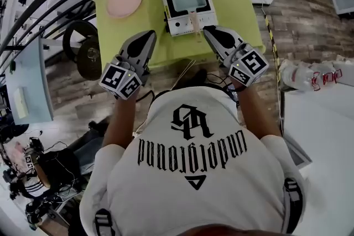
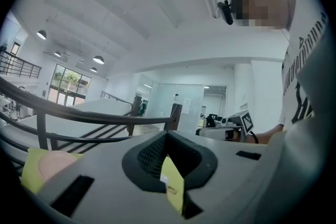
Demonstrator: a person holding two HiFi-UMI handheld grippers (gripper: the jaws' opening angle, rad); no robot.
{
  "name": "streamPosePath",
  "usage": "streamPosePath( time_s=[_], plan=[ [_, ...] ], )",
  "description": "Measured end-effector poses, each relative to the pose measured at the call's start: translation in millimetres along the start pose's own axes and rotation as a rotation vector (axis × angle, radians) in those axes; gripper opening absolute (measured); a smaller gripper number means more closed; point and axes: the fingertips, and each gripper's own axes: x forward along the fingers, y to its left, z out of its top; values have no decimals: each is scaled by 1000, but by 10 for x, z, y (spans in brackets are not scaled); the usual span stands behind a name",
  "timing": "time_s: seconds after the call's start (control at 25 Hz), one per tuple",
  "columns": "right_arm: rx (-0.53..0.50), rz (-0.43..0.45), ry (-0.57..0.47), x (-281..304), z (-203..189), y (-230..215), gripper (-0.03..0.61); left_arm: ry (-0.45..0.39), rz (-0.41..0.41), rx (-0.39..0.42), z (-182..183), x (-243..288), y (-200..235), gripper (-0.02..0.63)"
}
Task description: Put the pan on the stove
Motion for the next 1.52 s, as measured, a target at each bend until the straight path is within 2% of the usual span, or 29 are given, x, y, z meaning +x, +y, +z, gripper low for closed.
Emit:
streamPosePath(
  time_s=[0.24,0.44,0.76,1.0,1.52],
  plan=[
    [-53,-57,-1,-80,-61,566,-2,13,-53,-8,-80,-605,-220,8],
    [-51,-97,2,-285,-119,978,-3,23,-95,-9,-155,-1027,-457,8],
    [-82,-99,7,-479,-167,1376,-2,-7,-83,-18,-198,-1501,-657,8],
    [-106,-71,-1,-777,-127,1492,-3,-22,-54,-17,-236,-1504,-943,8],
    [-105,-23,25,-2141,-449,1560,-3,-30,1,-36,-697,-1289,-2258,8]
  ],
)
